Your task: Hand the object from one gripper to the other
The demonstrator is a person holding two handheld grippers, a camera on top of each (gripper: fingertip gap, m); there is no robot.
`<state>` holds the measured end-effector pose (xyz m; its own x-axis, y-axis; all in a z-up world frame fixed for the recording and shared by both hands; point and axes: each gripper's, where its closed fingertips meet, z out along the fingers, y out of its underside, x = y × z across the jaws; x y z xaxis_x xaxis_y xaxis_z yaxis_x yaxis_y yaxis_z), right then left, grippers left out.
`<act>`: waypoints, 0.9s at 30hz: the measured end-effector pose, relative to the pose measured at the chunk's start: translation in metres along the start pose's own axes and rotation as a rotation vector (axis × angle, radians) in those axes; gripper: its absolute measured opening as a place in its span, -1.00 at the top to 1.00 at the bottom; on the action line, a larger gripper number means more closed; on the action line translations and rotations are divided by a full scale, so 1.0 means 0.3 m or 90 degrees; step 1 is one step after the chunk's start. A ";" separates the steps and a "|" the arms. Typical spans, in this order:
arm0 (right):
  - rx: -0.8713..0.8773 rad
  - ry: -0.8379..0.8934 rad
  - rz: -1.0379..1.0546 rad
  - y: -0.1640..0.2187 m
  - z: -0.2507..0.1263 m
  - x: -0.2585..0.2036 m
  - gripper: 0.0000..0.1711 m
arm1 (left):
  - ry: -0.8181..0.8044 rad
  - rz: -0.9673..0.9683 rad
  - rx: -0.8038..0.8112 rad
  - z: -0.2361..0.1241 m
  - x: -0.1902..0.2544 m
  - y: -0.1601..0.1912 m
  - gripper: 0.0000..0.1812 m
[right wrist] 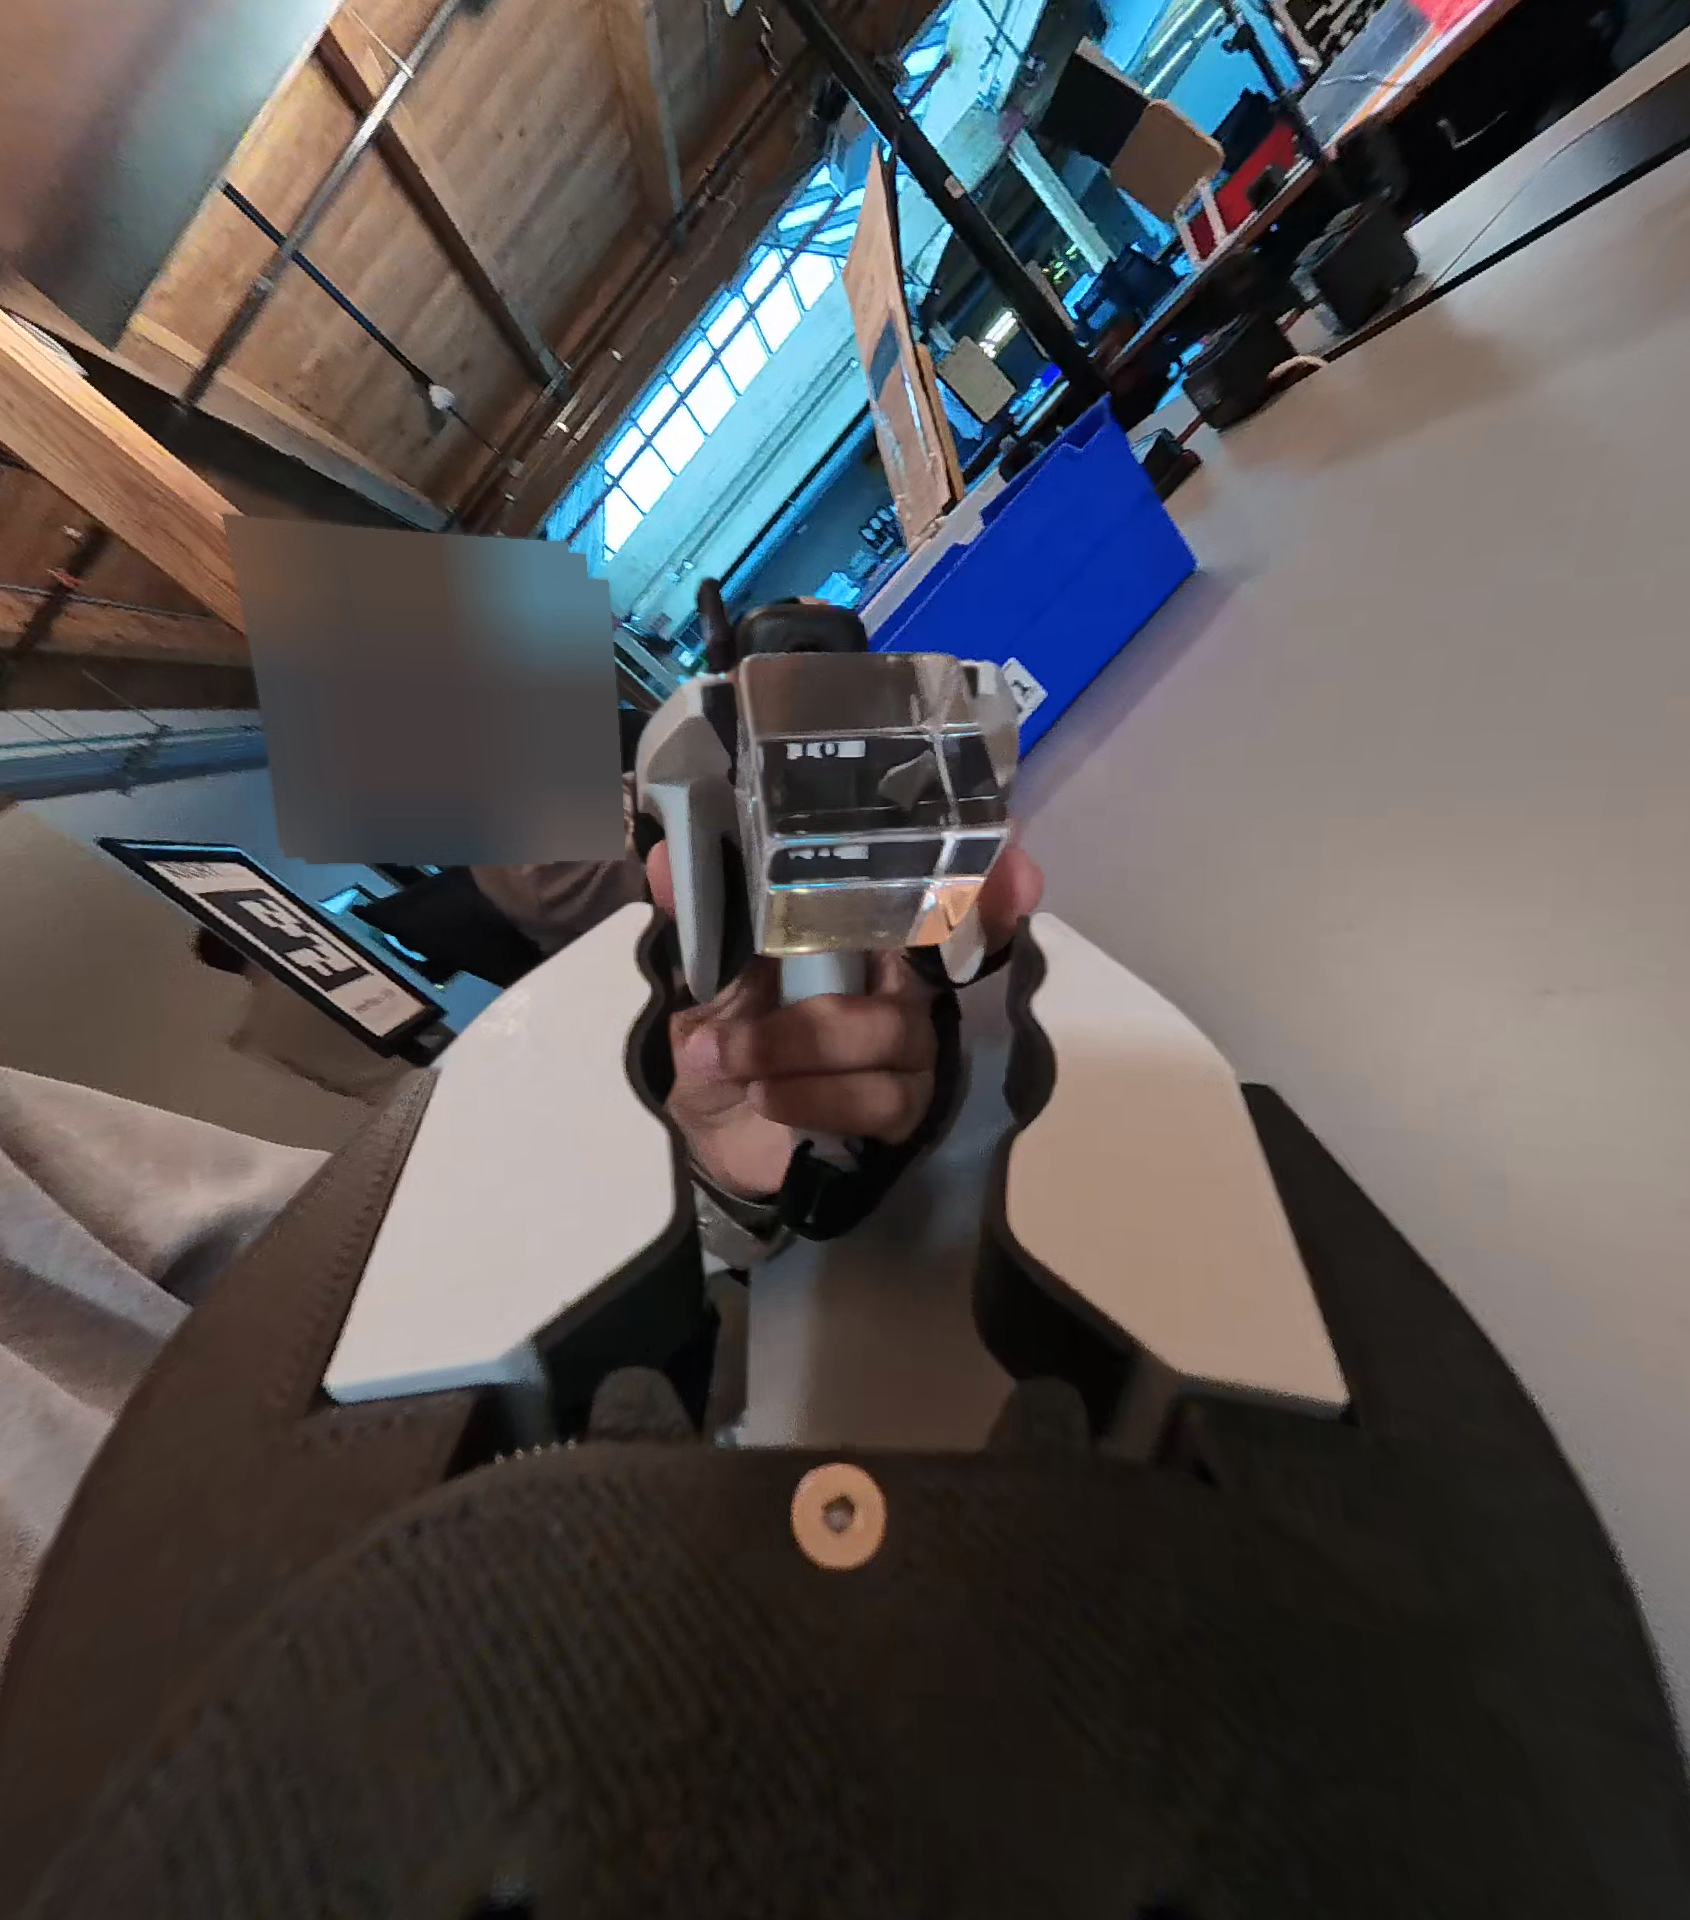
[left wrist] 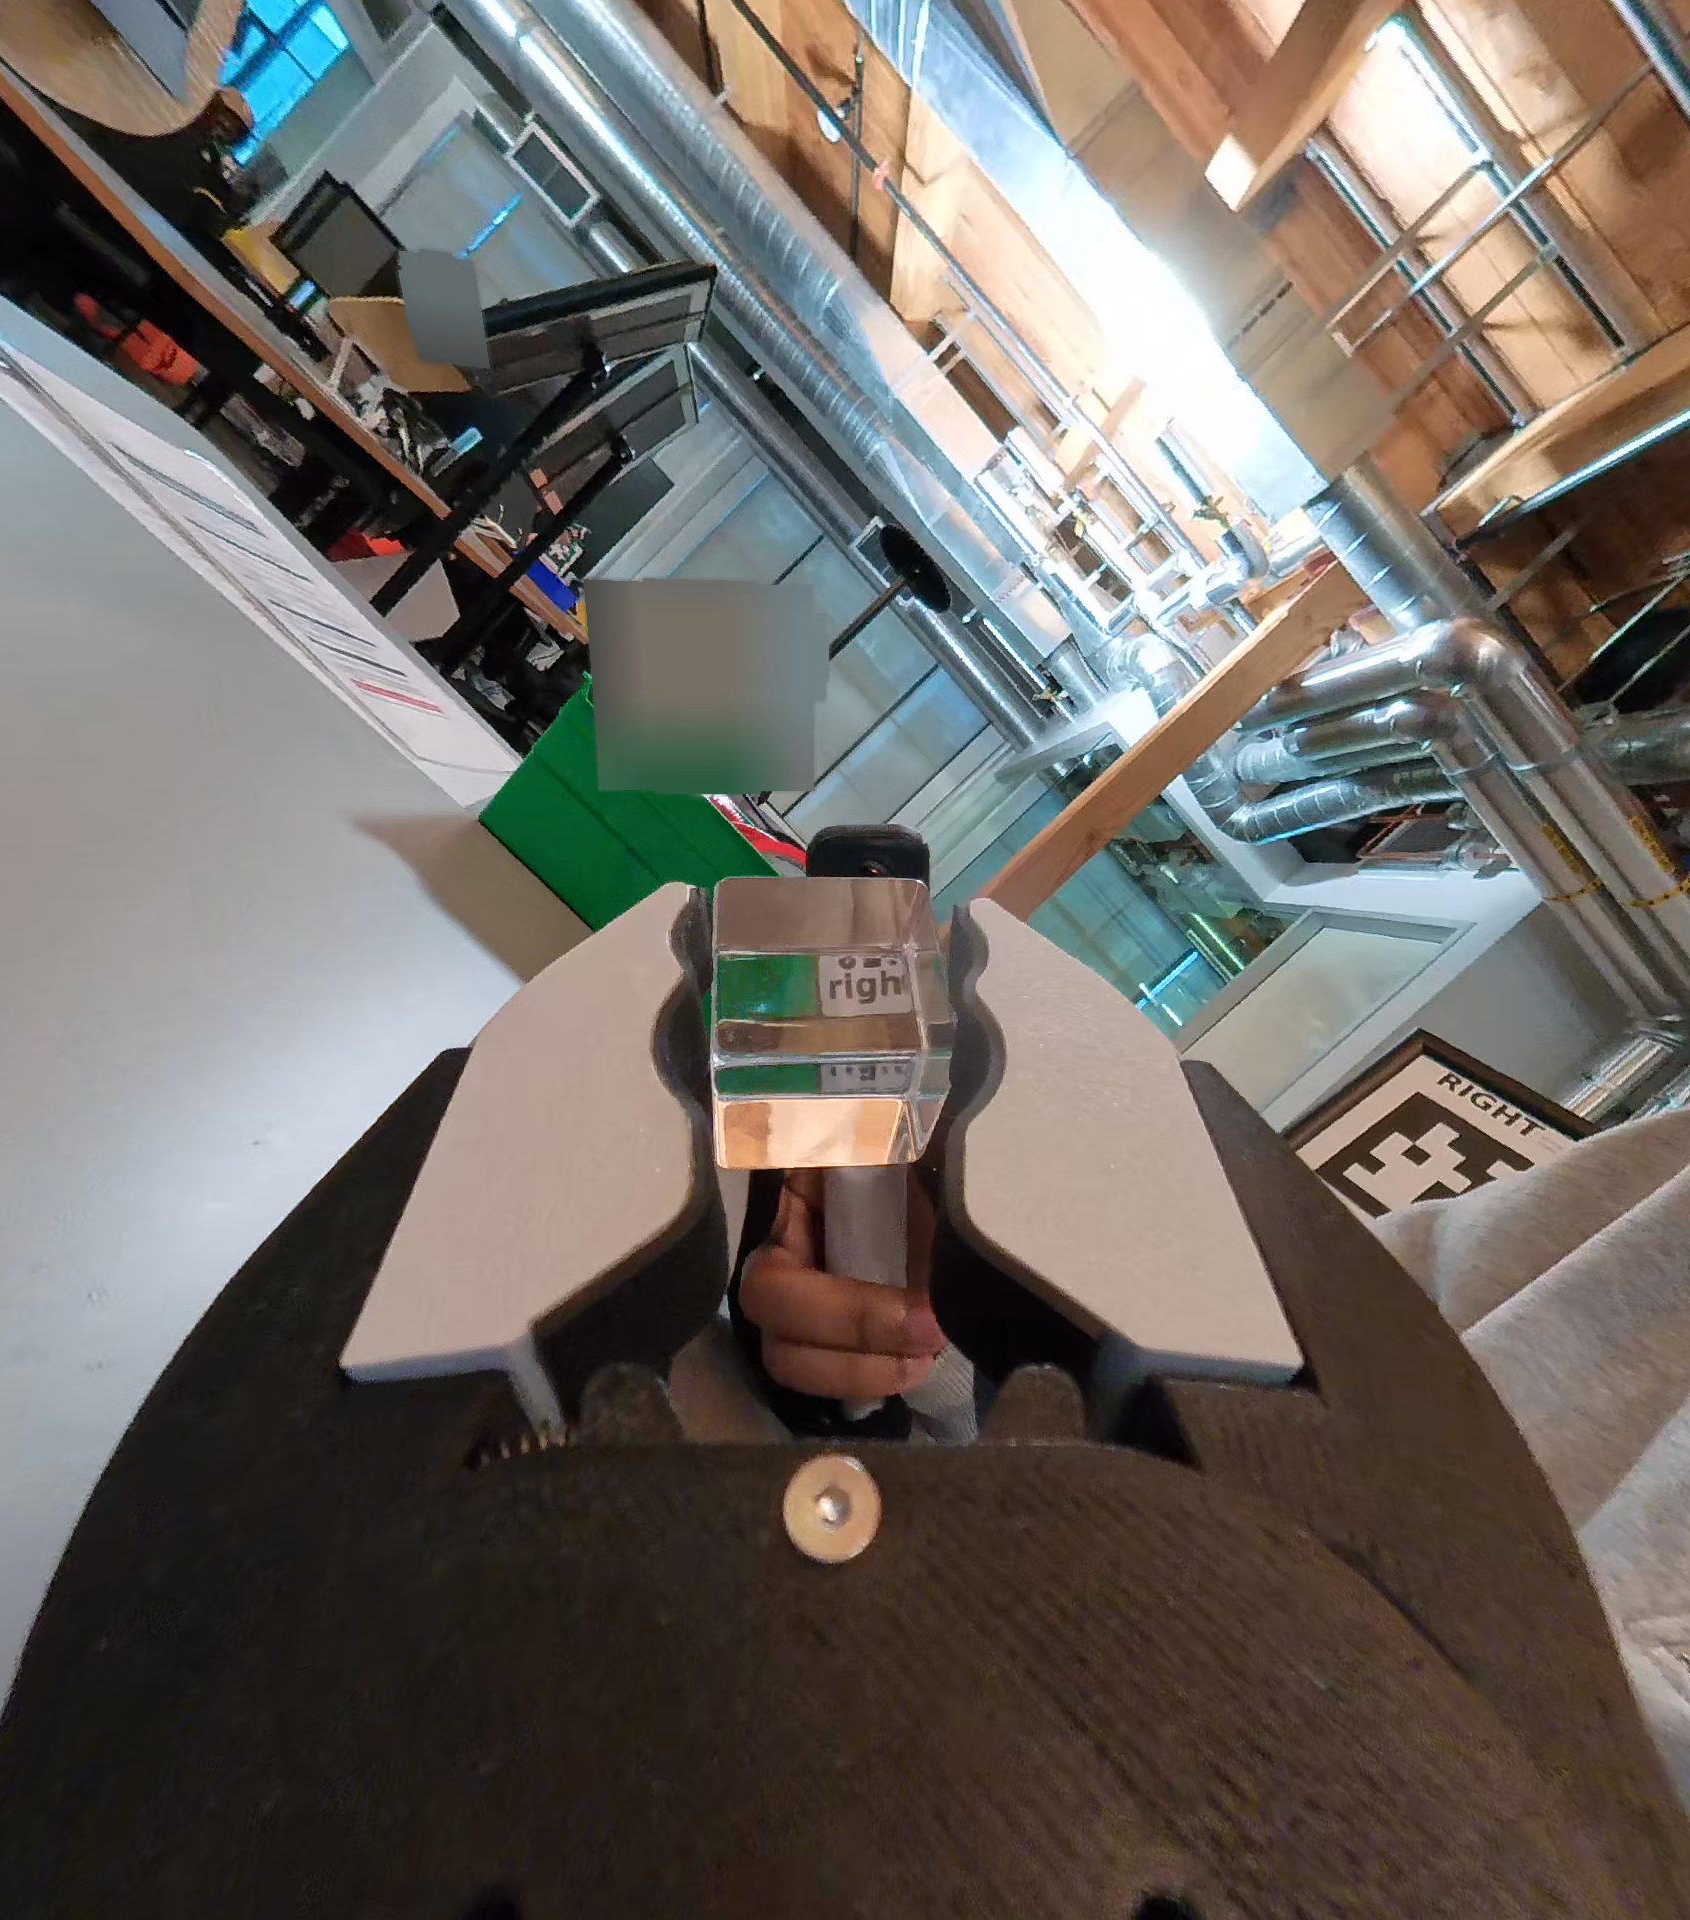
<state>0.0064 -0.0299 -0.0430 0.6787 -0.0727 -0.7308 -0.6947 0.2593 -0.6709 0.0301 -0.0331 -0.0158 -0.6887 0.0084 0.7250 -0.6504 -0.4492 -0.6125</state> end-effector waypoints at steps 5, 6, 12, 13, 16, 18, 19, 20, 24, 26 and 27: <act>0.040 0.001 0.018 -0.027 -0.012 0.005 0.43 | 0.007 0.003 -0.008 0.011 0.012 0.019 0.52; 0.050 0.007 0.018 -0.038 -0.021 0.011 0.46 | 0.007 0.002 -0.010 0.013 0.011 0.022 0.52; 0.048 0.013 -0.006 -0.054 -0.038 0.010 0.51 | 0.008 0.001 -0.020 0.018 0.011 0.034 0.53; 0.048 0.014 -0.011 -0.057 -0.040 0.009 0.51 | 0.008 0.001 -0.023 0.019 0.011 0.036 0.53; 0.043 0.016 -0.009 -0.061 -0.047 0.014 0.51 | 0.000 0.002 -0.033 0.022 0.004 0.045 0.53; 0.035 0.020 -0.004 -0.059 -0.050 0.020 0.51 | -0.010 0.008 -0.038 0.025 -0.002 0.050 0.51; 0.032 0.025 -0.004 -0.059 -0.051 0.025 0.51 | -0.014 0.013 -0.042 0.027 -0.004 0.054 0.48; 0.028 0.030 -0.005 -0.058 -0.053 0.029 0.51 | -0.019 0.021 -0.047 0.029 -0.004 0.057 0.44; 0.022 0.042 0.003 -0.063 -0.064 0.046 0.52 | -0.051 0.082 -0.066 0.034 -0.007 0.060 0.20; 0.023 0.035 0.022 -0.073 -0.074 0.048 0.52 | -0.077 0.140 -0.090 0.031 -0.015 0.066 0.13; 0.021 0.027 0.035 -0.076 -0.079 0.048 0.52 | -0.084 0.173 -0.105 0.029 -0.016 0.072 0.13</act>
<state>0.0264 -0.0598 -0.0412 0.6284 -0.0979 -0.7717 -0.7223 0.2949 -0.6255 0.0220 -0.0507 -0.0297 -0.8038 -0.2121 0.5558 -0.4989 -0.2688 -0.8239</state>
